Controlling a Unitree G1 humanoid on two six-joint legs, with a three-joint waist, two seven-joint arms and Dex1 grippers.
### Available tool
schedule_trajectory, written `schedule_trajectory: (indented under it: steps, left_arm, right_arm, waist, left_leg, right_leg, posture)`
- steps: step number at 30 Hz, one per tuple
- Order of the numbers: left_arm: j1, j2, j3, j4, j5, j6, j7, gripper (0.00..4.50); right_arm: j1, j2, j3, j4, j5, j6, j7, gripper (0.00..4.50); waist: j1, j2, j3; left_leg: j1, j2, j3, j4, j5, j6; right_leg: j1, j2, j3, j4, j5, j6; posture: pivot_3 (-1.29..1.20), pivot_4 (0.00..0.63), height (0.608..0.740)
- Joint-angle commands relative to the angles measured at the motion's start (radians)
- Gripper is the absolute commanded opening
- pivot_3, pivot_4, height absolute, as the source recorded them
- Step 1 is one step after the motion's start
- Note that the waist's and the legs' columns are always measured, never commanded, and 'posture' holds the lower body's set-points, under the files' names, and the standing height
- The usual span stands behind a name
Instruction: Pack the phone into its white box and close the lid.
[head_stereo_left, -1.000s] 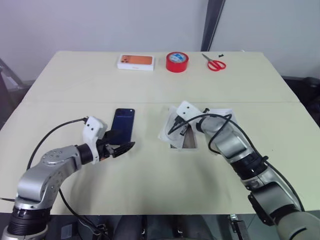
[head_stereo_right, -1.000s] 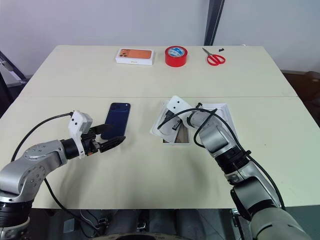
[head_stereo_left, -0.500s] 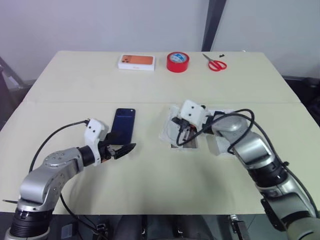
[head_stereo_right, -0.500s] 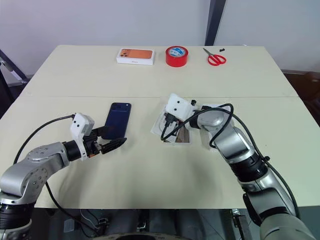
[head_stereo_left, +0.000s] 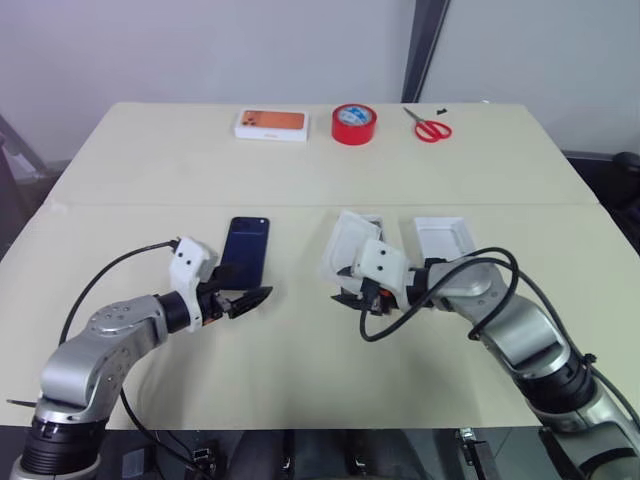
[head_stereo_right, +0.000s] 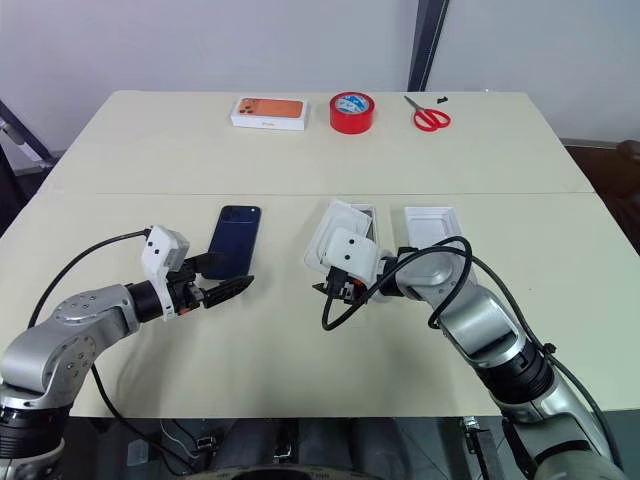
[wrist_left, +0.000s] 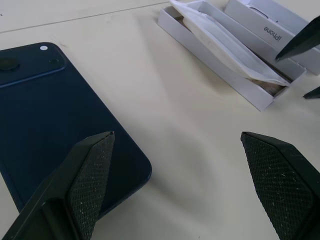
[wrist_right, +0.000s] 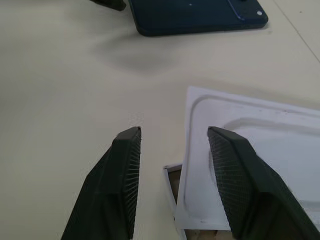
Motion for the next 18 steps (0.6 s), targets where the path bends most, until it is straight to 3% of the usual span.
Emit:
schedule_trajectory:
  steps: [1, 6, 11, 18]
  left_arm:
    - [-0.005, -0.001, 0.000, -0.040, -0.011, -0.006, 0.000, 4.27]
    - [-0.001, 0.000, 0.002, -0.046, -0.016, -0.001, -0.001, 4.27]
    - [-0.005, -0.001, 0.002, -0.044, -0.019, 0.002, 0.000, 4.27]
    - [-0.015, -0.008, -0.004, -0.036, -0.017, -0.003, 0.003, 4.27]
  right_arm:
    - [0.008, 0.002, 0.011, -0.007, -0.025, -0.014, -0.033, 2.34]
    - [0.024, -0.003, 0.022, 0.005, -0.046, -0.027, -0.052, 2.34]
    - [0.018, -0.012, 0.016, 0.007, -0.053, -0.031, -0.059, 0.04]
    - [0.000, -0.044, -0.009, -0.007, -0.055, -0.042, -0.044, 0.04]
  waist:
    - [0.000, 0.000, 0.000]
    - [0.000, 0.000, 0.000]
    - [0.000, 0.000, 0.000]
    - [0.000, 0.000, 0.000]
  left_leg:
    - [0.000, 0.000, 0.000, 0.000, 0.000, 0.000]
    - [0.000, 0.000, 0.000, 0.000, 0.000, 0.000]
    - [0.000, 0.000, 0.000, 0.000, 0.000, 0.000]
    - [0.000, 0.000, 0.000, 0.000, 0.000, 0.000]
  right_leg:
    - [0.000, 0.000, 0.000, 0.000, 0.000, 0.000]
    - [0.000, 0.000, 0.000, 0.000, 0.000, 0.000]
    - [0.000, 0.000, 0.000, 0.000, 0.000, 0.000]
    - [0.000, 0.000, 0.000, 0.000, 0.000, 0.000]
  posture:
    - [0.00, 0.150, 0.725]
    - [0.00, 0.150, 0.725]
    - [0.00, 0.150, 0.725]
    - [0.00, 0.150, 0.725]
